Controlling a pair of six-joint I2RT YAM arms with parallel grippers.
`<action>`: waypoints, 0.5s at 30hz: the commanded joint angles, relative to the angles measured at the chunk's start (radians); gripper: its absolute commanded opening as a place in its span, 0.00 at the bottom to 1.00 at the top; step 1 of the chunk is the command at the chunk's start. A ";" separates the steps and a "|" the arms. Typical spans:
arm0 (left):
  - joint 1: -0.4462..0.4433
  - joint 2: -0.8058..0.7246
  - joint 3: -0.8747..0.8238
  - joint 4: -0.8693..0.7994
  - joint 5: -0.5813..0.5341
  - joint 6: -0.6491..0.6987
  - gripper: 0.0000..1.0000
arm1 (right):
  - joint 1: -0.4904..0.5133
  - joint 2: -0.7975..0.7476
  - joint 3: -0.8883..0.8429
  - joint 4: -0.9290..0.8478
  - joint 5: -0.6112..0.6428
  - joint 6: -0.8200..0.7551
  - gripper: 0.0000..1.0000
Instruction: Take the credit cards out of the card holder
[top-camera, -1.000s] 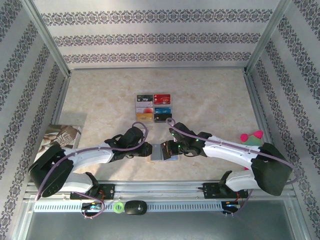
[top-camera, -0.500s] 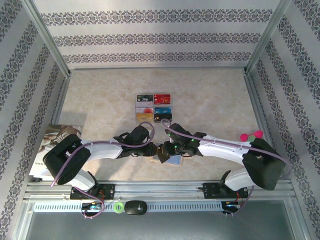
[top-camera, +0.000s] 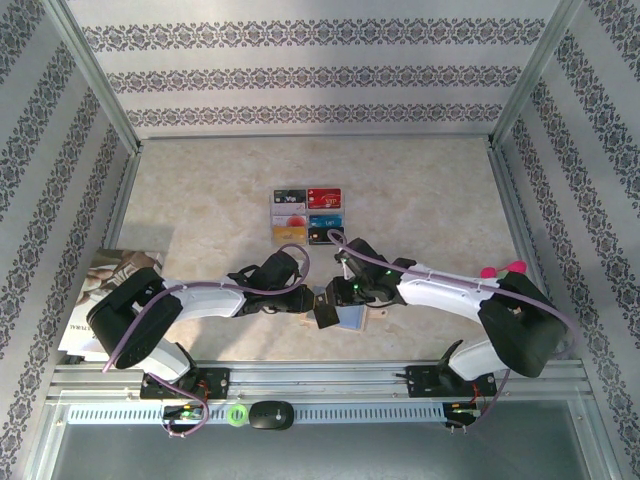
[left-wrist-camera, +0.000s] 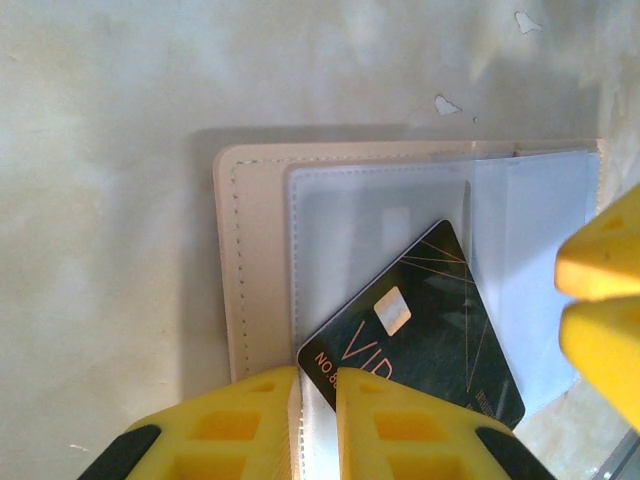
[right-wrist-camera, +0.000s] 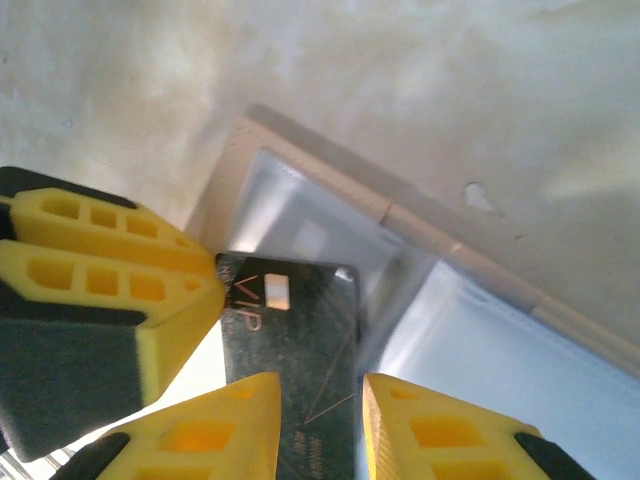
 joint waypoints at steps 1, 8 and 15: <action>0.007 0.020 0.008 -0.013 0.011 0.009 0.18 | -0.021 0.025 -0.012 -0.035 -0.064 -0.067 0.29; 0.007 0.029 0.011 -0.044 -0.001 0.012 0.16 | -0.023 0.070 -0.019 -0.008 -0.149 -0.075 0.30; -0.011 0.053 0.023 -0.089 -0.016 0.016 0.14 | -0.023 0.108 -0.054 0.079 -0.204 -0.048 0.30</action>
